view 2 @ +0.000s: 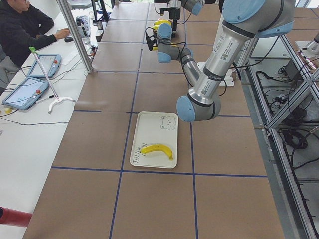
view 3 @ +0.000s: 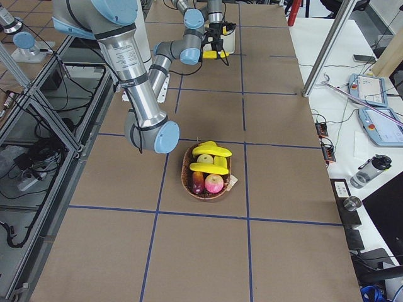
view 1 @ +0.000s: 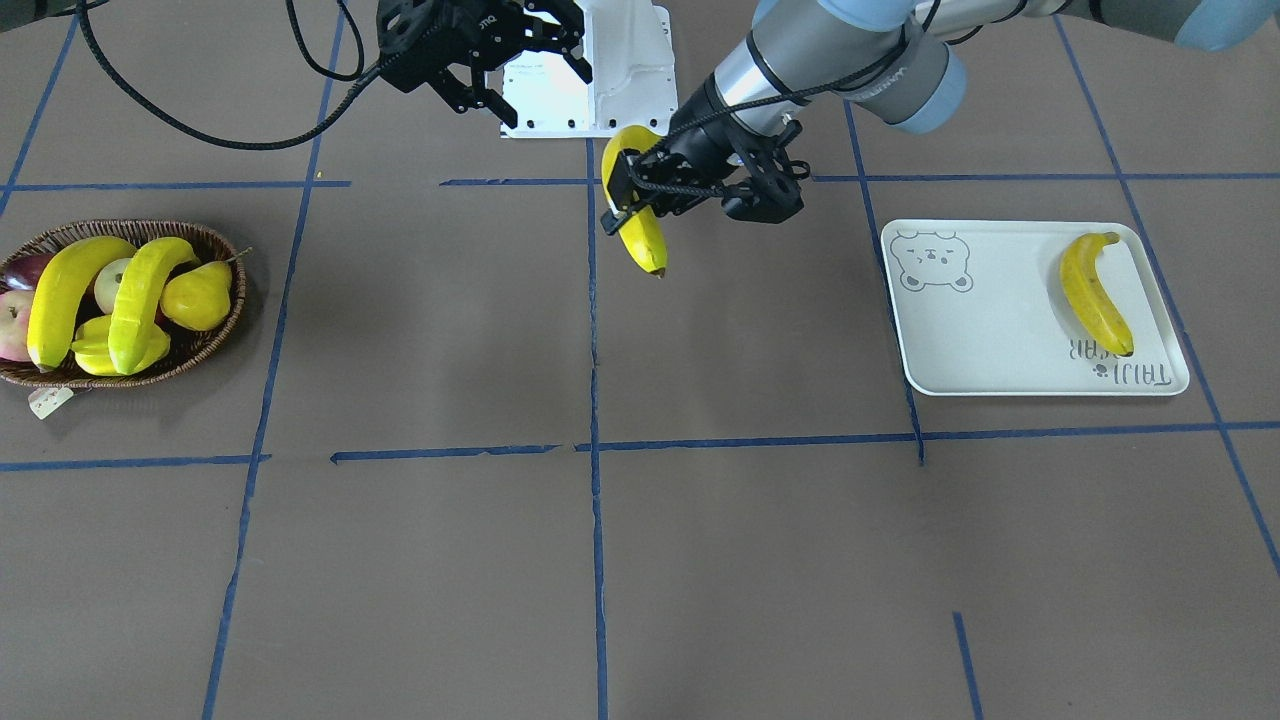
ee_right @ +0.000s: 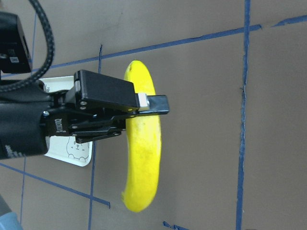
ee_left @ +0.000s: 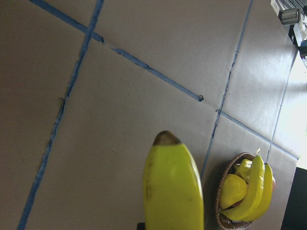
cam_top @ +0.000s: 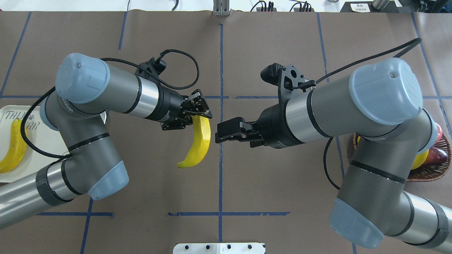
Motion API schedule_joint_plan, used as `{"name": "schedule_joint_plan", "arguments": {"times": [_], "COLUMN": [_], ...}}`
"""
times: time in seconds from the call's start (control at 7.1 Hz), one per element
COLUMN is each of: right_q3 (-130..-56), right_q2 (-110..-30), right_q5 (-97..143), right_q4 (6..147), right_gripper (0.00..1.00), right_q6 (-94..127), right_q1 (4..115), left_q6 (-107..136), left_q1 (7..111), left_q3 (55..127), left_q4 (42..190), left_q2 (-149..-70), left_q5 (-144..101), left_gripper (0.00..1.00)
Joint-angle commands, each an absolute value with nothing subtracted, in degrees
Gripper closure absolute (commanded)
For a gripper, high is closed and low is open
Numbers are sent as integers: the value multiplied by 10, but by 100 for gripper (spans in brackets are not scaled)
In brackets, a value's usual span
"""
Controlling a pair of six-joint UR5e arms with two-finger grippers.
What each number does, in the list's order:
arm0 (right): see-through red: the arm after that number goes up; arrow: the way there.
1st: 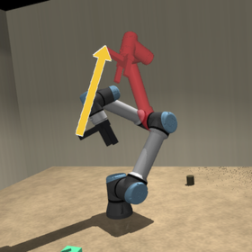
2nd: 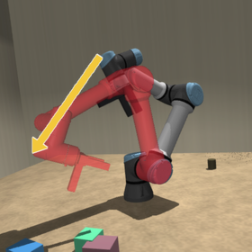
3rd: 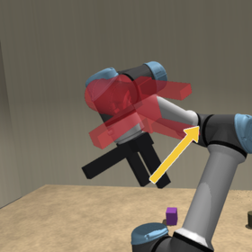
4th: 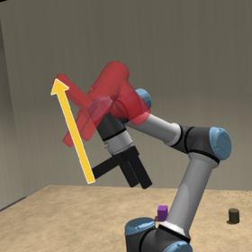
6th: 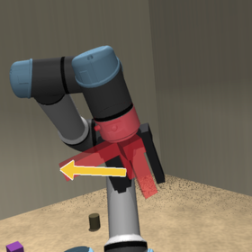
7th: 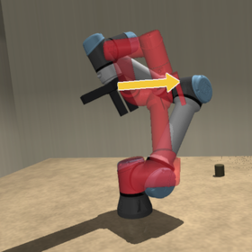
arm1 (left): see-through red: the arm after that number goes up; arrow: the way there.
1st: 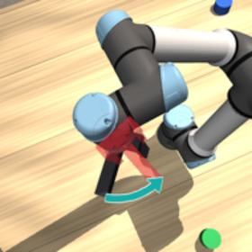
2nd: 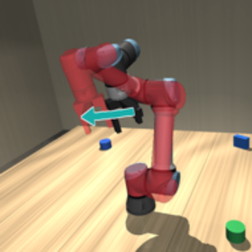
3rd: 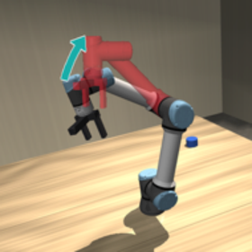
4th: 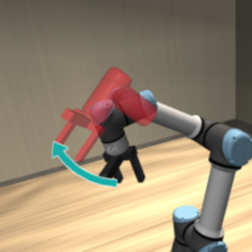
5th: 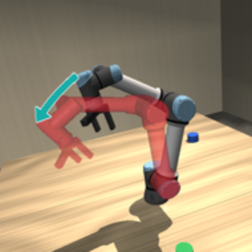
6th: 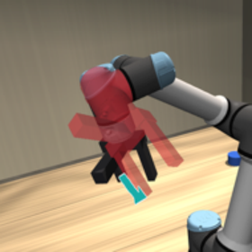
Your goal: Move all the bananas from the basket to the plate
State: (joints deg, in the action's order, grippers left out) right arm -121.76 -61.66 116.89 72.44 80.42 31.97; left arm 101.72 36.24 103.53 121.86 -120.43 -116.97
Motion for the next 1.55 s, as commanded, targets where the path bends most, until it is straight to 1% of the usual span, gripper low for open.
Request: {"name": "schedule_joint_plan", "arguments": {"times": [0.0,0.14,0.28,0.42,0.56,0.7,0.85,0.99,1.13,1.41], "right_q3": [-1222,-1224,-1224,-1225,-1229,-1229,-1229,-1228,-1227,-1229], "right_q2": [-637,-654,-659,-659,-662,-664,-664,-664,-664,-660], "right_q5": [1172,1172,1172,1170,1170,1169,1168,1167,1168,1169], "right_q4": [725,725,725,725,728,728,729,729,729,730], "right_gripper": [0,0,0,0,0,0,0,0,0,0], "right_q6": [804,804,804,804,804,804,804,804,804,804], "right_q1": [341,350,354,355,357,356,357,358,360,363], "left_q6": [831,764,719,683,669,667,667,665,661,603], "left_q1": [400,435,460,489,497,497,497,498,511,539], "left_q3": [1097,1110,1100,1095,1088,1052,1012,958,935,932], "left_q4": [1031,1024,1030,1034,1035,1041,1083,1144,1170,1172], "left_q2": [-1130,-1059,-1000,-957,-935,-934,-933,-933,-931,-907], "left_q5": [-1167,-1168,-1168,-1169,-1169,-1168,-1168,-1166,-1166,-1168], "left_gripper": [100,100,100,100,100,100,100,100,100,100]}}
